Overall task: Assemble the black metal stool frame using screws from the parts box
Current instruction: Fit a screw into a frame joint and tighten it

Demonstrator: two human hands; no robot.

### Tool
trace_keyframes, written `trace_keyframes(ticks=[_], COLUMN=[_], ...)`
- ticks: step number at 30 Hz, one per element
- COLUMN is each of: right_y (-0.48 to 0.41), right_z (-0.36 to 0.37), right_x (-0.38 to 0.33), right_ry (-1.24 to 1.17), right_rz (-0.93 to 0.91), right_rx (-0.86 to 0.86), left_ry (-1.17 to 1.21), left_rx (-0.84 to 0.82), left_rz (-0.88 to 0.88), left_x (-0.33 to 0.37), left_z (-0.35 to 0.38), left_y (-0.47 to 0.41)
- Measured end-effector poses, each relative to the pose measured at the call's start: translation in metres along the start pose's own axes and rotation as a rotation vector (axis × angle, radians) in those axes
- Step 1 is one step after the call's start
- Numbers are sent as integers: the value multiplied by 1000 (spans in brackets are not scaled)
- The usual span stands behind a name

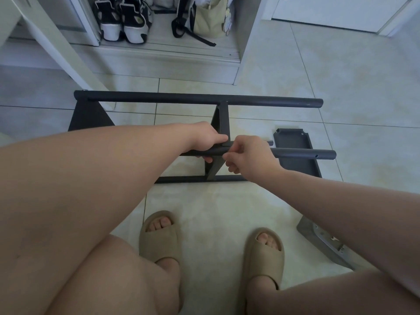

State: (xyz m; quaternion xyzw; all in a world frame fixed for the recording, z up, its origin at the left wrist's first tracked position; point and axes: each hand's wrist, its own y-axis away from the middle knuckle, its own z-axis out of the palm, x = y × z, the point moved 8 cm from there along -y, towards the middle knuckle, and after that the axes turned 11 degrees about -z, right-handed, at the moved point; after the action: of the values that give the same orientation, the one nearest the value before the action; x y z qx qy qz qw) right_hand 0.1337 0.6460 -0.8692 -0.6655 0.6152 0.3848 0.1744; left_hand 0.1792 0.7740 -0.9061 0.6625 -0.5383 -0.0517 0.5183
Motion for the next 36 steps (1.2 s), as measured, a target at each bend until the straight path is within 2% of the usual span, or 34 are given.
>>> trace_keyframes(ticks=[8,14,20,25,36], right_y=[-2,-5,-5,-5,-5], right_z=[3,3,2,1,-10], right_x=[-10,-3,-4,-15,-8], right_ry=[179,84,167,347,498], right_rz=[-101,-57,-104,-167,-194], right_rx=[-38,-38,-107,-96,-6], left_ry=[-4,2,-11,-29,-49], left_rx=[-14,2,10,6,13], left_rz=[9,14,10,-14,-20], left_x=[-1,-2,-1,-2,-1], left_z=[1,0,-2,-1,-3], left_y=[-2,-2,-3,0,3])
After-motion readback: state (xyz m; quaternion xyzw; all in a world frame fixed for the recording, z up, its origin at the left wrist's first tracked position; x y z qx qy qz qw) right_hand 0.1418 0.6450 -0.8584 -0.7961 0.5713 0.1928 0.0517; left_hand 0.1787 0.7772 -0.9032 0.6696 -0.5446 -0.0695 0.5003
